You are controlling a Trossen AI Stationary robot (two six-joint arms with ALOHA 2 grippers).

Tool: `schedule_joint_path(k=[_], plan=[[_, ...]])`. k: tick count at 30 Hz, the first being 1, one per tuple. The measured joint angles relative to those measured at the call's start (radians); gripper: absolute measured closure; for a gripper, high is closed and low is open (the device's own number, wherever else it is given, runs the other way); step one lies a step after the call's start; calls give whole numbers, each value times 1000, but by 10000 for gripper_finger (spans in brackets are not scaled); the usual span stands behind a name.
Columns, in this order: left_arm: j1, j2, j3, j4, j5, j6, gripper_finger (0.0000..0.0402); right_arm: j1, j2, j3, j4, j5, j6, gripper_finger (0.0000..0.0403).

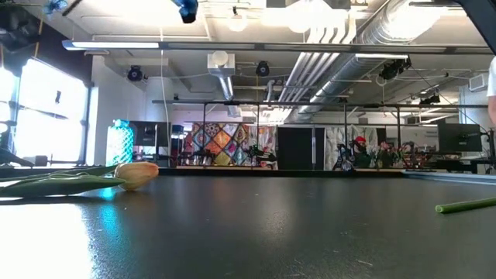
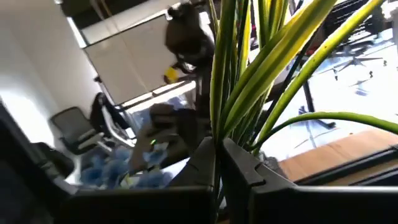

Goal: Sort flowers into vase by color
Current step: Put the blue flowers into the red vase

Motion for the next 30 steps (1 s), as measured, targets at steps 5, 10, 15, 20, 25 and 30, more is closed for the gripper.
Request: schedule_joint_path(k=[5, 10, 15, 20, 25, 30], plan=[[0, -30, -131, 46, 123, 46, 247, -2, 0, -91, 91, -6, -21, 403], [0, -30, -209, 70, 150, 101, 253, -12, 0, -197, 253, -103, -101, 403], [0, -24, -259, 131, 150, 133, 249, -10, 13, -301, 367, -161, -190, 403], [-1, -18, -322, 211, 150, 105, 247, 29, 179, -282, 543, -210, -227, 403], [-1, -5, -378, 262, 194, -24, 247, 54, 337, -143, 604, -195, -230, 403], [-3, -3, -400, 277, 283, -71, 251, 65, 358, -70, 605, -164, -237, 403]])
